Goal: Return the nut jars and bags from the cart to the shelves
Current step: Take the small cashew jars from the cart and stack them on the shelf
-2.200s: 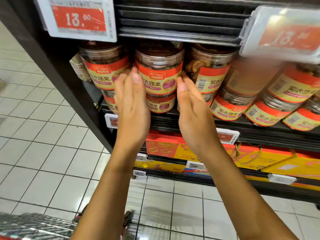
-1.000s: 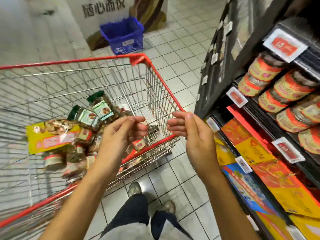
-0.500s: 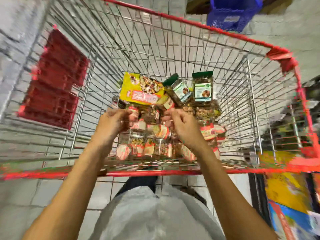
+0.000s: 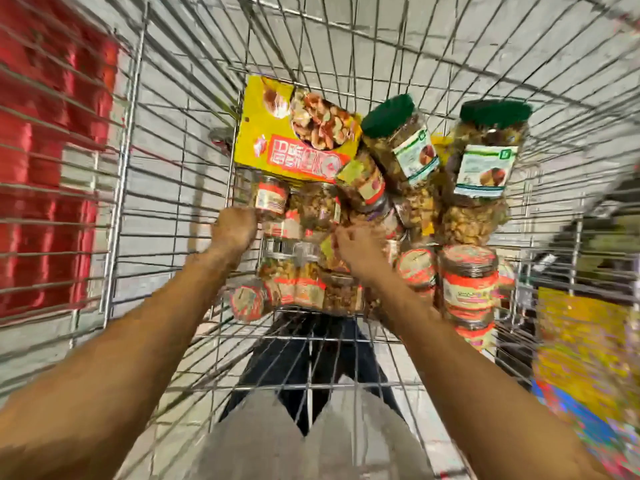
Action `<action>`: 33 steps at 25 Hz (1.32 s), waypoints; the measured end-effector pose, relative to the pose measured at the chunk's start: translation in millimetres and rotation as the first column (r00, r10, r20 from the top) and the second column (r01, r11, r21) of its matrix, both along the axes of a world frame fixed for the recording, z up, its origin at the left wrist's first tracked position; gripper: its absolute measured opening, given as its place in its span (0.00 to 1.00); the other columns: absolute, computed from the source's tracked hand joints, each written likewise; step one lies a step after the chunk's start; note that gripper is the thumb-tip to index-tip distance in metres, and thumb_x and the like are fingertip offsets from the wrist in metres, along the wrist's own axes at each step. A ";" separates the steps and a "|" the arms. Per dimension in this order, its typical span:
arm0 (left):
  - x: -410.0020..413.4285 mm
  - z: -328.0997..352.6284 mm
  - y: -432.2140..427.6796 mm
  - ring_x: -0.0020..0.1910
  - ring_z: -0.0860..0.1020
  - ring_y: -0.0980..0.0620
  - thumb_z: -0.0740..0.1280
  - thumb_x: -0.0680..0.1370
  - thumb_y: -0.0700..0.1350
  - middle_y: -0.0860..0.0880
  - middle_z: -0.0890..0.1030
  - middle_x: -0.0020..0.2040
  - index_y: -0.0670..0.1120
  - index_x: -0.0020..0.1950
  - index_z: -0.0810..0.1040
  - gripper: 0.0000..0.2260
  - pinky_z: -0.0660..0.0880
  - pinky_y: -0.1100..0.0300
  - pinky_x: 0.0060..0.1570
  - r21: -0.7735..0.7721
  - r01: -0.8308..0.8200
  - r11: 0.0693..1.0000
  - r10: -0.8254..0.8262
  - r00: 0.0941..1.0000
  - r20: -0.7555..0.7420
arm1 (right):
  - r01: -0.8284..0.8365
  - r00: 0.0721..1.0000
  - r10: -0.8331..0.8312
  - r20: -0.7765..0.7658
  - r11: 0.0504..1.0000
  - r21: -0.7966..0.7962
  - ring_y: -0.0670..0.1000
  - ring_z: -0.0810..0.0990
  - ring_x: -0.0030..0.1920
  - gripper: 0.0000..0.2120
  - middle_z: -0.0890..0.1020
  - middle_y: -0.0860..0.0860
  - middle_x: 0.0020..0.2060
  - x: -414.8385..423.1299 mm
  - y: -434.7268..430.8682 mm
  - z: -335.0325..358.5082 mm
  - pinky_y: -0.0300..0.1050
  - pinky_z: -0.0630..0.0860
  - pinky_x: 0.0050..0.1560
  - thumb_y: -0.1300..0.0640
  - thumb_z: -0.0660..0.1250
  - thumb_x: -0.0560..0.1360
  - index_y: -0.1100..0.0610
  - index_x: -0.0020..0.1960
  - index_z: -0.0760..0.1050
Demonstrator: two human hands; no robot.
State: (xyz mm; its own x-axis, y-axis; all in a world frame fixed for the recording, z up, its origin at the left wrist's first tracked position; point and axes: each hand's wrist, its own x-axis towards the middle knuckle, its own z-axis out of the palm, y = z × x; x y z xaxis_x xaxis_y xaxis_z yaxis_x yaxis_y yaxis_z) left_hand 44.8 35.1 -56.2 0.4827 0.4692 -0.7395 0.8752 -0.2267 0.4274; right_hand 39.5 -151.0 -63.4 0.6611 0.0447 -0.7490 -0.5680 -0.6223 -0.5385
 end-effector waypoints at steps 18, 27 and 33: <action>2.3 -105.0 -14.2 0.46 0.79 0.47 0.66 0.72 0.64 0.43 0.80 0.48 0.44 0.50 0.77 0.23 0.70 0.63 0.41 0.190 0.345 0.919 -0.364 0.929 0.073 | 0.618 0.758 -0.506 -0.412 0.759 0.203 0.43 0.74 0.25 0.21 0.75 0.49 0.30 7.4 28.5 -114.5 0.36 0.70 0.28 0.46 0.51 0.81 0.54 0.35 0.71; -38.5 -35.3 -21.3 0.38 0.79 0.69 0.53 0.74 0.65 0.60 0.81 0.40 0.53 0.51 0.76 0.20 0.73 0.72 0.37 -0.299 0.232 0.926 -0.173 0.962 0.211 | 0.705 0.678 -0.518 -0.522 0.660 0.262 0.54 0.84 0.43 0.33 0.85 0.54 0.41 3.8 27.9 -75.2 0.49 0.80 0.45 0.32 0.43 0.76 0.55 0.51 0.77; -56.3 -117.8 -1.0 0.53 0.79 0.42 0.58 0.78 0.61 0.40 0.80 0.54 0.41 0.57 0.77 0.24 0.74 0.50 0.55 -0.149 0.750 0.645 -0.736 0.558 -0.383 | 0.710 0.665 -0.544 -0.511 0.672 0.208 0.62 0.78 0.58 0.36 0.80 0.63 0.57 5.0 10.6 -80.9 0.61 0.71 0.63 0.34 0.43 0.77 0.59 0.62 0.75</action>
